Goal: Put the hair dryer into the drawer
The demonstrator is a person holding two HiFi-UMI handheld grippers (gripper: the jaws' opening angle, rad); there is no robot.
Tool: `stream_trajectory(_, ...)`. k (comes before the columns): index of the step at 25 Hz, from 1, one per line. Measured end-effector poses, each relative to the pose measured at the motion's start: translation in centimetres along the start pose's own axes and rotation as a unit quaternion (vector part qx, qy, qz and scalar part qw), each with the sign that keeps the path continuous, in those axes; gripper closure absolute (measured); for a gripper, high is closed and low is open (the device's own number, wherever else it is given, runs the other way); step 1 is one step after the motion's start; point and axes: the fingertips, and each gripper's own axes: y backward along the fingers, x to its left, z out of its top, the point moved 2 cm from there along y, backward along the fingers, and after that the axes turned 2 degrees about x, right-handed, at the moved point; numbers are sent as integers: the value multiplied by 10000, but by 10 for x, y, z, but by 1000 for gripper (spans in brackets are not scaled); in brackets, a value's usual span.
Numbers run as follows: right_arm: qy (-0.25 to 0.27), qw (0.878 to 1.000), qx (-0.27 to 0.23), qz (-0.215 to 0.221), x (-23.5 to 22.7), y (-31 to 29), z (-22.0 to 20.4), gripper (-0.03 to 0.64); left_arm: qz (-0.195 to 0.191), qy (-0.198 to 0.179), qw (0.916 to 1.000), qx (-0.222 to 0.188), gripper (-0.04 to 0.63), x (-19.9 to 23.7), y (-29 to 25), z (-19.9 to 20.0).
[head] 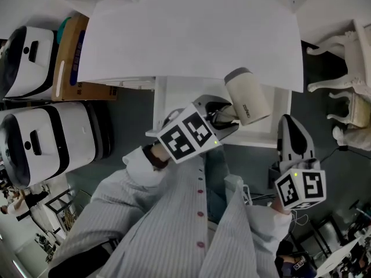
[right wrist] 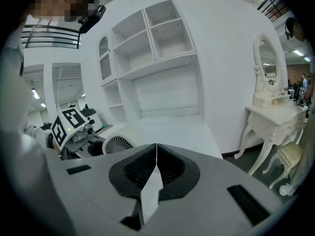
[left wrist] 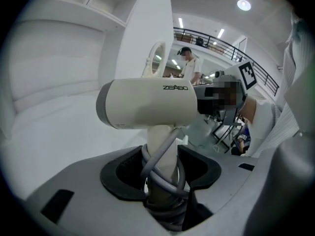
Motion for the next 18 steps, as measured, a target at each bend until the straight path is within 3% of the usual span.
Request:
stream_trajectory(9,-235,9993,295,-45,-6,-15,-36,604,-271,-32,9974,670,378,11,-51,-49)
stream_trajectory(18,-406,9977,534,113,-3,-32,-73,604,-262,-160,9927,1166,377,18,-93,-89)
